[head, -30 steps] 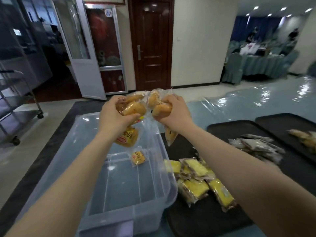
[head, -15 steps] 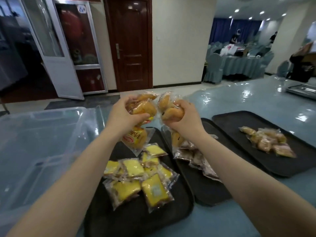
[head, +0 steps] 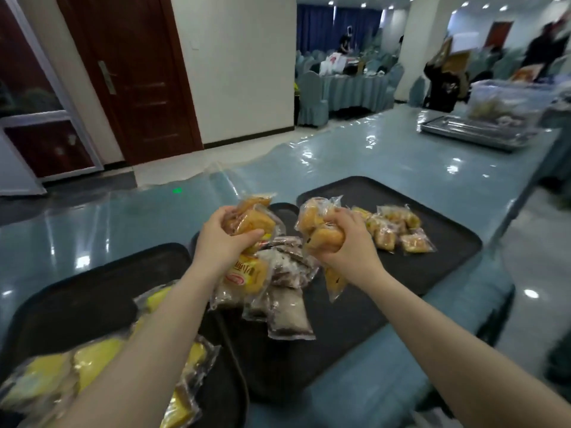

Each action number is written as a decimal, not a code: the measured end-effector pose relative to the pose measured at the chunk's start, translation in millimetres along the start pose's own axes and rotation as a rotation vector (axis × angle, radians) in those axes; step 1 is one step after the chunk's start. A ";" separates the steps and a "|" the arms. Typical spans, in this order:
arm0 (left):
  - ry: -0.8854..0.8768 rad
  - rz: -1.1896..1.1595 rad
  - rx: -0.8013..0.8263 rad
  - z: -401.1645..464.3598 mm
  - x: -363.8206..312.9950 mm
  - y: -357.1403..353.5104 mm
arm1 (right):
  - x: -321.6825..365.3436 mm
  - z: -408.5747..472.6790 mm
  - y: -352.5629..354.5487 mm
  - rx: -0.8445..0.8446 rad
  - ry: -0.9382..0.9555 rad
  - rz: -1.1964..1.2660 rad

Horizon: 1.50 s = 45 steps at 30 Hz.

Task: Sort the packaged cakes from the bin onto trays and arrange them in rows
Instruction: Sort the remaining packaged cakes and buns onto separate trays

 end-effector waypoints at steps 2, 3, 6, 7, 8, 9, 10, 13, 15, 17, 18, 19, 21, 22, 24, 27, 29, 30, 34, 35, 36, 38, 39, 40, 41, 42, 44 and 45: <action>0.029 -0.021 0.036 12.4 2.6 -39.9 | -36.2 -3.7 17.1 -0.007 -0.043 -0.037; 0.044 -0.036 0.055 18.5 4.4 -60.1 | -54.4 -3.7 26.0 -0.004 -0.072 -0.056; 0.083 -0.035 0.122 41.1 8.9 -122.1 | -111.5 5.4 50.1 0.016 -0.169 -0.107; 0.091 -0.023 0.138 51.2 9.7 -143.0 | -131.2 11.9 57.4 0.016 -0.179 -0.125; 0.100 -0.020 0.145 63.5 10.4 -164.0 | -151.2 21.0 64.6 0.012 -0.183 -0.142; 0.113 -0.025 0.143 77.1 11.5 -184.8 | -171.6 32.2 71.9 0.006 -0.182 -0.152; 0.133 -0.035 0.132 90.6 11.9 -206.0 | -191.9 44.6 78.8 0.000 -0.177 -0.152; 0.211 -0.083 0.086 125.9 11.9 -270.1 | -250.5 83.8 95.4 0.023 -0.153 -0.114; 0.255 -0.126 0.042 146.6 12.3 -308.2 | -283.5 109.5 102.8 0.057 -0.144 -0.101; 0.294 -0.147 0.013 167.1 12.3 -339.5 | -311.9 136.3 107.1 0.096 -0.138 -0.096; 0.306 -0.142 0.001 178.1 13.1 -352.0 | -324.9 150.5 107.7 0.120 -0.133 -0.097; 0.308 -0.133 -0.013 189.2 14.4 -362.2 | -336.8 165.0 107.0 0.146 -0.125 -0.098; 0.276 -0.093 -0.041 209.6 14.6 -376.6 | -356.4 195.1 102.0 0.198 -0.100 -0.084; 0.253 -0.063 -0.045 219.1 13.7 -381.8 | -365.2 209.7 98.2 0.230 -0.090 -0.072; 0.255 -0.016 0.016 234.8 14.1 -389.8 | -383.0 232.8 87.3 0.363 -0.085 -0.063; 0.355 0.013 0.202 251.0 23.1 -396.9 | -410.1 252.3 69.6 0.691 -0.126 -0.158; 0.400 0.043 0.277 255.3 28.1 -397.4 | -419.7 260.4 61.6 0.793 -0.123 -0.222; 0.396 0.032 0.291 256.4 29.0 -397.1 | -420.3 264.5 57.8 0.784 -0.112 -0.217; 0.288 0.013 0.167 254.8 24.6 -384.7 | -401.6 277.2 45.3 0.541 -0.083 -0.013; 0.274 0.018 0.133 252.5 24.3 -378.1 | -394.1 277.7 41.7 0.489 -0.074 0.029; 0.264 0.013 0.099 249.7 24.0 -370.3 | -385.0 277.3 37.6 0.462 -0.059 0.055; 0.260 -0.021 0.054 240.0 21.0 -352.5 | -361.9 272.8 30.3 0.458 -0.032 0.101; 0.262 -0.040 0.038 233.3 18.6 -342.9 | -349.2 269.3 26.8 0.463 -0.022 0.130; 0.260 -0.048 0.028 226.4 16.2 -333.4 | -336.6 265.2 23.3 0.468 -0.011 0.158; 0.257 -0.047 0.022 218.8 13.7 -323.4 | -323.9 260.5 19.7 0.473 0.001 0.187; 0.256 -0.050 0.016 210.3 11.3 -312.8 | -310.8 254.8 15.8 0.479 0.011 0.218; 0.252 -0.083 0.001 190.2 7.3 -289.7 | -283.6 241.8 7.7 0.491 0.026 0.276; 0.253 -0.099 -0.010 178.9 6.2 -276.6 | -268.8 234.8 3.4 0.495 0.034 0.298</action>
Point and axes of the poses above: each hand's wrist, its own z-axis towards the middle knuckle, its own y-axis out of the back of the hand, x = y × z, the point moved 3 cm from there along z, towards the middle knuckle, and after that the axes turned 6 degrees about y, right-handed, at the moved point
